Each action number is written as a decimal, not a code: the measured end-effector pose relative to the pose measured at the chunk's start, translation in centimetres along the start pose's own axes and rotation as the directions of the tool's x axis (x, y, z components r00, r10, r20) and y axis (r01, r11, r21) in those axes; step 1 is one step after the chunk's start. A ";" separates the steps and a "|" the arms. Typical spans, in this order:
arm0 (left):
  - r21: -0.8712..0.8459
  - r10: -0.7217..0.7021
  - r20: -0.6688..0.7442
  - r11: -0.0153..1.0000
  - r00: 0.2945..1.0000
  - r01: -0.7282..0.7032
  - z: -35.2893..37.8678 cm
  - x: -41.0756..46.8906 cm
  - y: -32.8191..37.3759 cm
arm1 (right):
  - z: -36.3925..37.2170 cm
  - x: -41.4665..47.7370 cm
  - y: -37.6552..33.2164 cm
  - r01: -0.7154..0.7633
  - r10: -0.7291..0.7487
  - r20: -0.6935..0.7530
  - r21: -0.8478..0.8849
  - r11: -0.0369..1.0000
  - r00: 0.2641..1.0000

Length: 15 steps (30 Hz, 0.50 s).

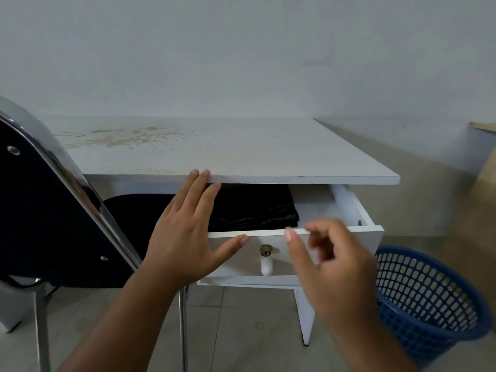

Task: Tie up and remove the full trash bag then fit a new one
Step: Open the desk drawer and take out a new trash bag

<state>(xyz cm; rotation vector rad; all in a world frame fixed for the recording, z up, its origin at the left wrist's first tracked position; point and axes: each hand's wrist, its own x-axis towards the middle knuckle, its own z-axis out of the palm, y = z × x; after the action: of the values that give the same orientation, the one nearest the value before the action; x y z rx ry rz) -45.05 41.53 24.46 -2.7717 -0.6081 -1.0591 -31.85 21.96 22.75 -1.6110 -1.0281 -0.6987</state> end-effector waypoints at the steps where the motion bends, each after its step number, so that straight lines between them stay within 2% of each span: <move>1: -0.015 0.000 -0.008 1.000 1.000 0.000 0.1 0.0 0.0 | -0.5 1.7 0.0 0.038 -0.036 0.033 -0.083 0.996 0.999; 4: -0.044 -0.008 -0.017 0.999 1.000 0.007 0.0 0.0 -0.2 | -0.2 4.9 0.7 0.127 -0.041 0.251 -0.336 0.933 0.967; 6: -0.043 -0.001 -0.013 0.999 1.000 0.000 -0.2 0.0 -0.2 | 0.6 5.1 1.1 0.143 0.002 0.349 -0.389 0.910 0.937; 11: -0.037 0.030 -0.013 0.999 0.999 -0.030 -0.5 -0.4 -0.5 | 0.8 4.2 1.1 0.154 -0.034 0.306 -0.376 0.914 0.951; 15: -0.010 0.055 0.020 0.998 0.998 -0.055 0.1 -1.4 -0.8 | 0.8 2.6 0.7 0.264 -0.173 0.279 -0.333 0.905 0.944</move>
<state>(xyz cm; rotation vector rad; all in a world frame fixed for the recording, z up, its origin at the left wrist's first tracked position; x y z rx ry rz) -46.31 41.84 23.43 -2.7930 -0.5272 -1.0268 -30.08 23.40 24.37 -1.9591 -1.3347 -0.9027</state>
